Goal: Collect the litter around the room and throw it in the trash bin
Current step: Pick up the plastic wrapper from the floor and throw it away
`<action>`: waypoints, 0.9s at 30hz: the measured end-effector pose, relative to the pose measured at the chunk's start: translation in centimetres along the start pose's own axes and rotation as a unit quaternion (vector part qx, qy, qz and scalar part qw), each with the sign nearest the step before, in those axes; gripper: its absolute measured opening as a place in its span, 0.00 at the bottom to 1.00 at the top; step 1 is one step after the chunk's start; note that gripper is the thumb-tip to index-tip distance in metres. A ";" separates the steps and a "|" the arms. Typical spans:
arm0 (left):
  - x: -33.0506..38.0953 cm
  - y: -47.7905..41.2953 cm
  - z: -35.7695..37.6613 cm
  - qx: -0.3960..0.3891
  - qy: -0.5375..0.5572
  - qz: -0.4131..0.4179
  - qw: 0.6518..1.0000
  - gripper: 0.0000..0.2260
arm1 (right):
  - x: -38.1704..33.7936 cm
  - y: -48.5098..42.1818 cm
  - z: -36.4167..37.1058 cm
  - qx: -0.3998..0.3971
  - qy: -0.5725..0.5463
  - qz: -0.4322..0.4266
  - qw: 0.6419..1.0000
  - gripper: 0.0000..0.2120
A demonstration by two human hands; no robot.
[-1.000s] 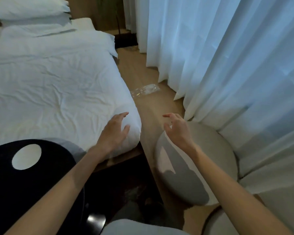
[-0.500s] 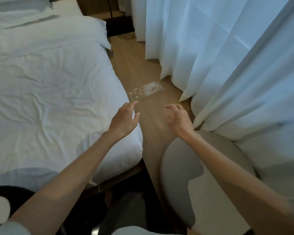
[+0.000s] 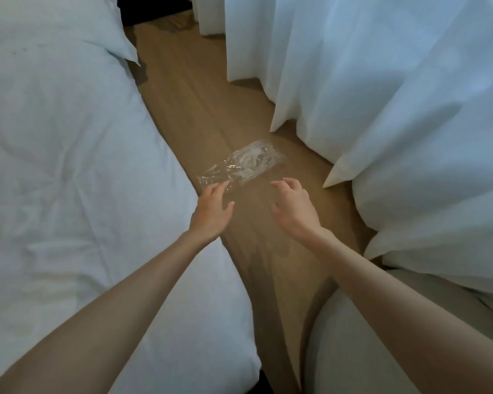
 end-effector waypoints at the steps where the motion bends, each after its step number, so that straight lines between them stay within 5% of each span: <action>1: -1.7 -1.5 1.0 0.003 0.004 0.000 1.000 0.24 | -0.4 -1.9 1.3 -0.008 0.011 -0.002 1.000 0.25; 9: -11.4 -12.4 9.4 -0.067 -0.104 0.063 0.990 0.30 | -1.3 -15.1 11.7 -0.060 0.074 -0.002 0.995 0.31; 14: -16.7 -14.5 12.5 -0.099 -0.184 0.025 0.978 0.31 | -1.0 -20.5 15.9 -0.064 0.106 0.000 0.992 0.34; 19: -18.5 -14.3 13.8 -0.070 -0.159 0.055 0.983 0.22 | 0.3 -22.7 18.8 -0.081 0.137 -0.011 0.987 0.37; 23: -15.4 -13.2 13.5 -0.008 -0.095 0.113 0.989 0.10 | 1.9 -21.0 19.8 -0.039 0.130 -0.016 0.991 0.31; 27: -13.3 -9.6 14.8 -0.043 -0.044 0.090 0.994 0.08 | 4.9 -17.4 19.8 0.020 0.103 -0.028 0.994 0.16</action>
Point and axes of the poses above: each hand's wrist, its own y-axis away from the middle knuckle, its own z-axis out of the palm, x = y × z, the point moved 8 cm from there along -y, towards the middle knuckle, and after that the axes turned 14 degrees about z, right-handed, at the moved point
